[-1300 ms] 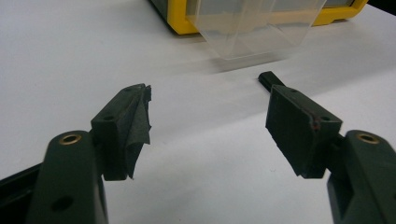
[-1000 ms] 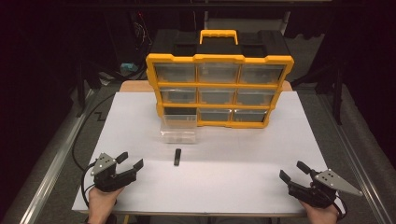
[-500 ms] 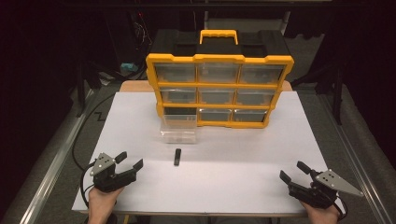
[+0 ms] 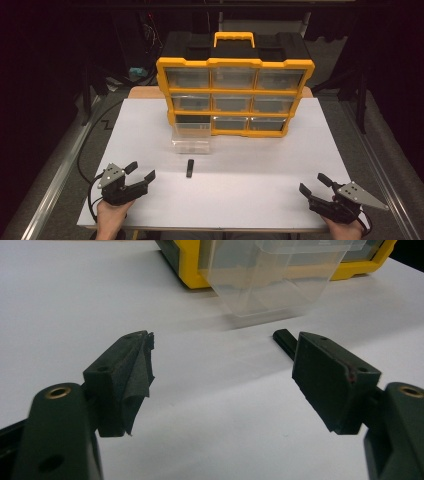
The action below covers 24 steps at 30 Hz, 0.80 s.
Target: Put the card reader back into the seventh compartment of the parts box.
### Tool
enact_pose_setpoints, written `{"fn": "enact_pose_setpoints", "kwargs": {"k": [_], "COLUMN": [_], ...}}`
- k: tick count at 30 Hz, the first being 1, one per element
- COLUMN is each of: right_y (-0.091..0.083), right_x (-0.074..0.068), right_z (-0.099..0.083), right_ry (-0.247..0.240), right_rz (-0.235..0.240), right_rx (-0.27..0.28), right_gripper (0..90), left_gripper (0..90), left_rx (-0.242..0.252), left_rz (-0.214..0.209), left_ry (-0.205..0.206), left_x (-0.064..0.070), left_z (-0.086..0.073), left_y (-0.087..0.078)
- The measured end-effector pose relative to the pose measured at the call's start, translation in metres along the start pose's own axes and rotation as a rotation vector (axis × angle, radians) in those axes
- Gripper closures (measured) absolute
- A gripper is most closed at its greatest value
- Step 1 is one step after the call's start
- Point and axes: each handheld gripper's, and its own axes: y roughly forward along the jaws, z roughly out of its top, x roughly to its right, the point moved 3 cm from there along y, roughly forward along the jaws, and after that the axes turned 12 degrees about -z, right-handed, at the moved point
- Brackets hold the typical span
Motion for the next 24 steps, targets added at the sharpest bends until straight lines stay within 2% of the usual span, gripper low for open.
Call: {"fn": "enact_pose_setpoints", "kwargs": {"k": [5,13,24], "right_y": [0.0006,0.0015,0.0022], "right_x": [-0.0006,-0.0010,-0.0010], "right_z": [-0.0004,-0.0010,-0.0010], "right_ry": [-0.005,-0.003,-0.004], "right_rz": [0.002,0.003,0.007], "right_rx": [-0.007,-0.018,-0.019], "right_gripper": [24.3,24.3,24.3], "left_gripper": [26.6,29.1,28.4], "left_rx": [0.001,0.001,-0.004], "left_rz": [-0.004,-0.010,-0.020], "left_ry": [-0.003,0.015,0.017], "left_x": [0.0007,0.0026,0.0045], "left_z": [0.0020,0.0053,0.0080], "left_y": [0.0016,0.0045,0.0095]}}
